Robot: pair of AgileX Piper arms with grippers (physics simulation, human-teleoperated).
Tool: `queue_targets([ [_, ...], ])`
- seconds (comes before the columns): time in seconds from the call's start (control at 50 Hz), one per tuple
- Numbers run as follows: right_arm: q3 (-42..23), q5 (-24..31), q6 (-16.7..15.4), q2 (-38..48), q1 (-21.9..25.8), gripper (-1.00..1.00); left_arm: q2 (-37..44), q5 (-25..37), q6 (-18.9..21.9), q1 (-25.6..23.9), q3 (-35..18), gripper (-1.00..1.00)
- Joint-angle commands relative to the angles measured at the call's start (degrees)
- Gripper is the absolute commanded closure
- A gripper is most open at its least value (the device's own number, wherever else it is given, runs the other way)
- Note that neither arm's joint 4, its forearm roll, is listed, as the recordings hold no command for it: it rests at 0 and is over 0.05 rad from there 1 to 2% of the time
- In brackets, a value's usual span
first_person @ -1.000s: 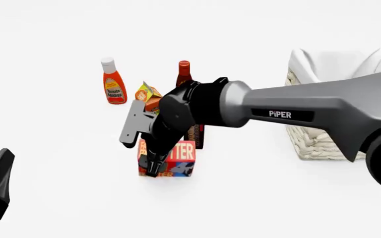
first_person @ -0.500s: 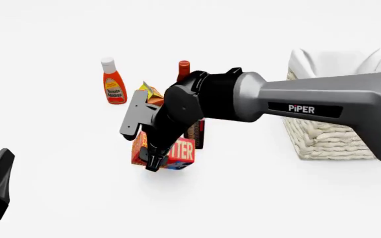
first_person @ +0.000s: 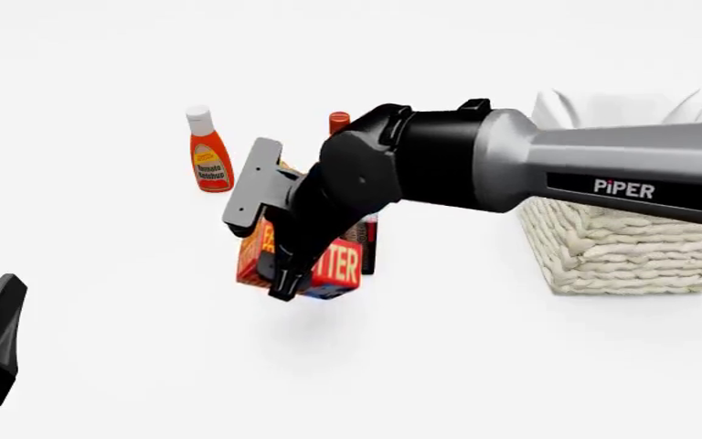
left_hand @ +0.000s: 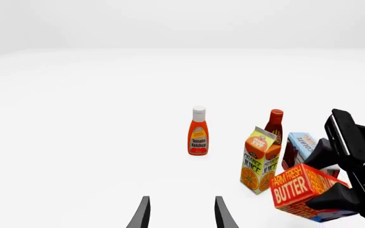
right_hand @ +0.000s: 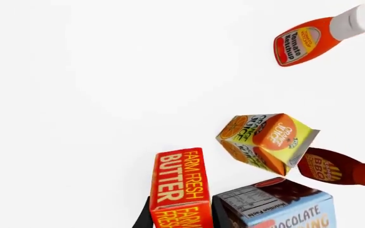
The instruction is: Pick the butter and place it in the basket.
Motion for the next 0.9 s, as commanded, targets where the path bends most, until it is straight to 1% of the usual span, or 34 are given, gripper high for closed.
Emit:
queue_targets([
  [0.02, 0.14, -0.77, 2.16, -3.55, -0.81, 1.0, 0.0, 0.0, 0.0, 0.0, 0.0, -1.0],
  [0.24, 1.13, -1.24, 3.07, -5.59, -1.79, 1.0, 0.0, 0.0, 0.0, 0.0, 0.0, -1.0],
  [0.44, 1.31, -0.64, 5.32, -7.21, -1.74, 1.0, 0.0, 0.0, 0.0, 0.0, 0.0, -1.0],
  [0.68, 2.44, -1.43, 6.33, -9.6, -2.74, 1.0, 0.0, 0.0, 0.0, 0.0, 0.0, -1.0],
  [0.72, 2.4, -1.55, 6.72, -10.04, -3.3, 1.0, 0.0, 0.0, 0.0, 0.0, 0.0, -1.0],
  [0.8, 2.5, -1.69, 8.56, -11.02, -3.41, 1.0, 0.0, 0.0, 0.0, 0.0, 0.0, -1.0],
  [0.9, 2.97, -2.19, 9.35, -11.41, -3.82, 1.0, 0.0, 0.0, 0.0, 0.0, 0.0, -1.0],
])
